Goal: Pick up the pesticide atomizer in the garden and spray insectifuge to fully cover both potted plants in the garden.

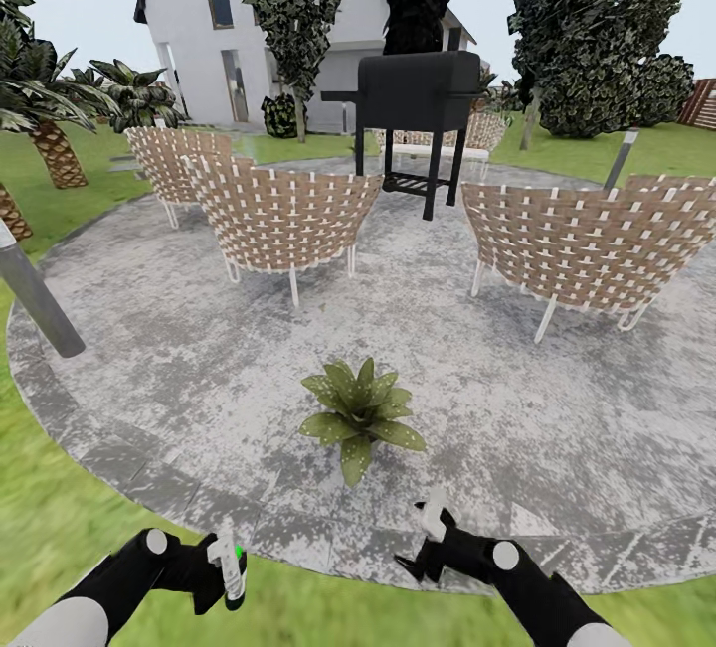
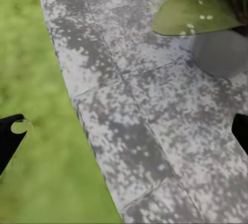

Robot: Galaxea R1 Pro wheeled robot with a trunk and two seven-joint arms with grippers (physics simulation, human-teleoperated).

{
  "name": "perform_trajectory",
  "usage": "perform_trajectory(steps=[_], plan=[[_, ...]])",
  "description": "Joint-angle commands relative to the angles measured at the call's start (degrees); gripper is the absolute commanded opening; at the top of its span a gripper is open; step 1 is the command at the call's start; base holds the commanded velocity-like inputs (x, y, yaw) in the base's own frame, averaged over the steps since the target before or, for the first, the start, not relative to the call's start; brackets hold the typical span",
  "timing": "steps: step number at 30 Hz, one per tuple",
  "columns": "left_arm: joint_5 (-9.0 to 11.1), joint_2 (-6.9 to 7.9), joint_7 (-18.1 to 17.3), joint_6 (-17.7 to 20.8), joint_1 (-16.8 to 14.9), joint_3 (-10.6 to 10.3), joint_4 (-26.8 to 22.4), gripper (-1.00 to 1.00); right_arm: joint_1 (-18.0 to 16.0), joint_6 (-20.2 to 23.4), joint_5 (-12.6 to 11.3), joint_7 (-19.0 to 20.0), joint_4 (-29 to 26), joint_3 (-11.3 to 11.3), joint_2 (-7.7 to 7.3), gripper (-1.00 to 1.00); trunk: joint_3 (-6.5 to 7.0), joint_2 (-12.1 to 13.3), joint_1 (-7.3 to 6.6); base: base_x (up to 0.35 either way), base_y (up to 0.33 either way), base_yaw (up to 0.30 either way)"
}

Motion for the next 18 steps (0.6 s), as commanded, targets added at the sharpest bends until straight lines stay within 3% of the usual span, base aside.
perform_trajectory(steps=[1,4,6,9,13,18], plan=[[-0.6,-0.17,-0.1,-0.5,0.0,-0.9,-0.1,-1.00,-0.3,1.6,0.6,1.1,-2.1,0.1,0.06,-1.00,-0.05,0.0,-0.01,0.000,0.000,0.000],[-1.9,-1.73,-0.1,-0.3,-0.1,-1.7,-0.3,-1.00,-0.5,2.8,0.7,2.3,-4.4,0.3,1.03,-1.00,-0.05,0.0,-0.01,0.000,0.000,0.000],[-3.3,-2.69,-0.1,-0.4,-0.1,-1.7,-0.4,-1.00,-0.5,2.9,0.9,5.9,-4.9,0.4,2.92,-1.00,-0.05,0.0,-0.01,0.000,0.000,0.000],[-3.7,-3.29,-0.1,-0.5,-0.1,-1.7,-0.4,-1.00,-0.5,2.9,1.0,7.5,-5.8,0.4,4.97,-1.00,-0.05,0.0,-0.01,0.000,0.000,0.000],[-3.7,-3.58,-0.1,-0.5,-0.1,-1.7,-0.4,-1.00,-0.5,2.9,3.3,10.3,-6.1,0.4,7.08,-1.00,-0.05,0.0,-0.01,0.000,0.000,0.000],[-3.7,-4.56,-0.1,-0.6,-0.1,-1.7,-0.4,-1.00,-0.5,2.9,3.8,11.3,-6.1,0.5,8.33,-1.00,-0.05,0.0,-0.01,0.000,0.000,0.000]])
